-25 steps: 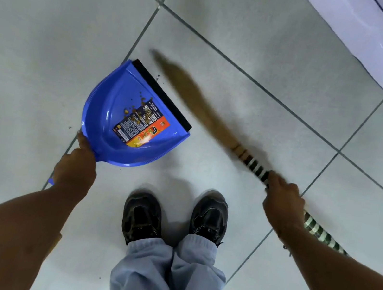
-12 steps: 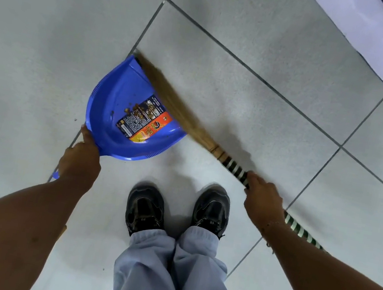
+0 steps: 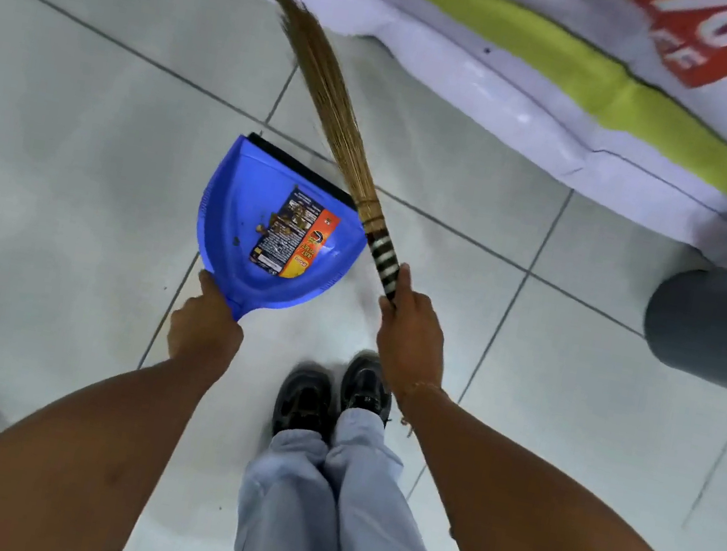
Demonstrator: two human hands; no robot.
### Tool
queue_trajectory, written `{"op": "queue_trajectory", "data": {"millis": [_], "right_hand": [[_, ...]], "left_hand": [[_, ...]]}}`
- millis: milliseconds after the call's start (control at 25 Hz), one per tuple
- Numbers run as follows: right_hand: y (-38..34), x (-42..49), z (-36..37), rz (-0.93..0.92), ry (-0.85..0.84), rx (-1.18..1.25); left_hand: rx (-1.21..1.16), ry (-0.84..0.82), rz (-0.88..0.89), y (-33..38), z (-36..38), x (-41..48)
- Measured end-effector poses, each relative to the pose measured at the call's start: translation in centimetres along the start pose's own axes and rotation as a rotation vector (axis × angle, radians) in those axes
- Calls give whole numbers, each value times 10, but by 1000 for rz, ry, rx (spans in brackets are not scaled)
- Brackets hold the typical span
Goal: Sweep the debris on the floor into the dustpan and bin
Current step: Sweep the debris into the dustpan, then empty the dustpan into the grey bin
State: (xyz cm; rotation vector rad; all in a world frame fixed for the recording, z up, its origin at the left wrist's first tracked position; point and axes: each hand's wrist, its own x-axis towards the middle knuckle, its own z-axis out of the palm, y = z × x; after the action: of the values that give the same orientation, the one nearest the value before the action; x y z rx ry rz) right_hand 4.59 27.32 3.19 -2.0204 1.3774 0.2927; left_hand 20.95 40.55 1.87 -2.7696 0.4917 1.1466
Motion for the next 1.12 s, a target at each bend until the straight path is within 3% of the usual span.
{"op": "queue_trajectory", "data": {"millis": [240,360,480,640,760,1000,1120], "right_hand": [[11,-37,-111,55,129,34],[57,-56,-151,152,187,37],[129,-77,-178,362,196,79],[236,-101,-204,703,96,236],[304,-115,-221,775,-83,235],[367,-113,-246,671,-292,185],[385,-106,-252,615,-322,206]], "left_hand": [[38,47,189,83,-58,-94],[111,57,282,125,-68,-138],[217,87,361,179,-61,-169],[243,141,488,270,-25,-199],[274,135,598,355,12,-234],[451,-107,882,509,76,-302],[365,-390,789,575,110,-323]]}}
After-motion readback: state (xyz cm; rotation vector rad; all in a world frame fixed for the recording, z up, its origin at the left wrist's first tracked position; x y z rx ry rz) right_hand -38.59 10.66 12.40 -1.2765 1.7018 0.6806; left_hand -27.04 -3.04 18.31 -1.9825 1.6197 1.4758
